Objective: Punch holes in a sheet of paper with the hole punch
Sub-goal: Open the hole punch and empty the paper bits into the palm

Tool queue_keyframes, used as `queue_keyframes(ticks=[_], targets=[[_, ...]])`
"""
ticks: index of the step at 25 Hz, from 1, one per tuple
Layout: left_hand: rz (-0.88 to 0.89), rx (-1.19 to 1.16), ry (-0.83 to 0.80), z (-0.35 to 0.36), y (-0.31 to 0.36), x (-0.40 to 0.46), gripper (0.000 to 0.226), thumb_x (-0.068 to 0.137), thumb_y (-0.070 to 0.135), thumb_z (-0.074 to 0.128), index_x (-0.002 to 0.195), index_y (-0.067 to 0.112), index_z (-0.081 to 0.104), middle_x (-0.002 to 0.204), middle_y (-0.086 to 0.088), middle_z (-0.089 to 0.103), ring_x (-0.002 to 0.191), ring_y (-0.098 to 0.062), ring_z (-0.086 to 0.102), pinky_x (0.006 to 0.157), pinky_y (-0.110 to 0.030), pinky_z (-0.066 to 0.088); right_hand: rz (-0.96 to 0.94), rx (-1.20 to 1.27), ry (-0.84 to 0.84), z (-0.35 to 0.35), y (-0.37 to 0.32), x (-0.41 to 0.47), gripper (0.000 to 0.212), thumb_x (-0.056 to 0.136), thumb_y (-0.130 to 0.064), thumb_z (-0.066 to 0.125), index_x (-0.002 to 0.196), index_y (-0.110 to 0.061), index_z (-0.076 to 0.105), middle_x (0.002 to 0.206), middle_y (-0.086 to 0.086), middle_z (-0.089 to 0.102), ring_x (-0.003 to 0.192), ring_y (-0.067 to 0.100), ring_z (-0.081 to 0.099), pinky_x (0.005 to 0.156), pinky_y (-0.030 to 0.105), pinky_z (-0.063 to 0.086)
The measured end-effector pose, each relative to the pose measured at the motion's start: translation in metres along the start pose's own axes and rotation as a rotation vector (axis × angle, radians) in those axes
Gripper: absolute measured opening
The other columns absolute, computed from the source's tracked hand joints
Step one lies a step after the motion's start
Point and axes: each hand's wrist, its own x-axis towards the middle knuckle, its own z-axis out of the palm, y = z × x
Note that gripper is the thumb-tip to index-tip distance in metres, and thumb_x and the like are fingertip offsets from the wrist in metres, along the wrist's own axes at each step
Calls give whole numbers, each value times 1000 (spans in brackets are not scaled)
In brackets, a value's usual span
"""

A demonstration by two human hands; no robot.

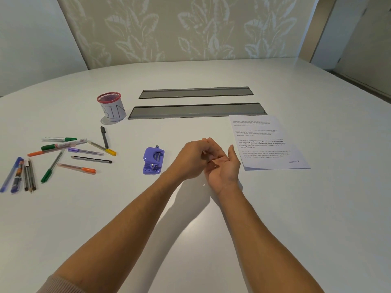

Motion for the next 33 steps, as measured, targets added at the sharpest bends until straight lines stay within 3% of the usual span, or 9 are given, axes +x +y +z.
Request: queue_keyframes(ticks=[2,7,12,17,26,33], targets=[[13,-12,45,-3,-3,-1,19,85,1,62,89,15,74,84,5,65,75,-12,56,67,-18,44,-8,20,-6,-1,1,0,64,101,-48,29,118,1,65,112,17,72,89,24,73,60,24,56],[-102,76,241,-6,-29,4,15,90,10,65,101,12,74,99,-3,72,79,-12,59,74,-21,46,-34,96,-19,-4,1,2,63,99,-48,40,125,7,57,125,25,63,113,36,64,93,44,54],[-326,319,108,-6,-63,-2,24,89,10,64,112,12,71,106,-4,73,94,-21,67,83,-37,57,-43,60,22,-8,1,4,64,98,-49,43,127,6,56,126,23,63,113,36,64,97,46,52],[-248,468,-45,-5,-68,-6,25,84,-4,55,84,10,75,86,-5,73,79,-22,65,73,-35,56,-40,30,50,-9,1,6,63,97,-51,44,124,4,58,123,22,65,113,35,64,101,46,49],[-207,574,-147,-4,-64,3,16,89,6,61,100,10,72,96,-8,71,85,-24,66,80,-33,55,-36,-27,64,-10,2,7,62,98,-51,42,125,3,58,124,20,66,114,34,64,102,46,48],[-53,819,-163,1,-53,-2,14,86,-3,52,85,3,64,80,-11,61,70,-22,51,67,-32,50,-36,-46,69,-11,3,6,62,98,-50,44,124,4,59,123,21,66,115,35,63,103,46,47]])
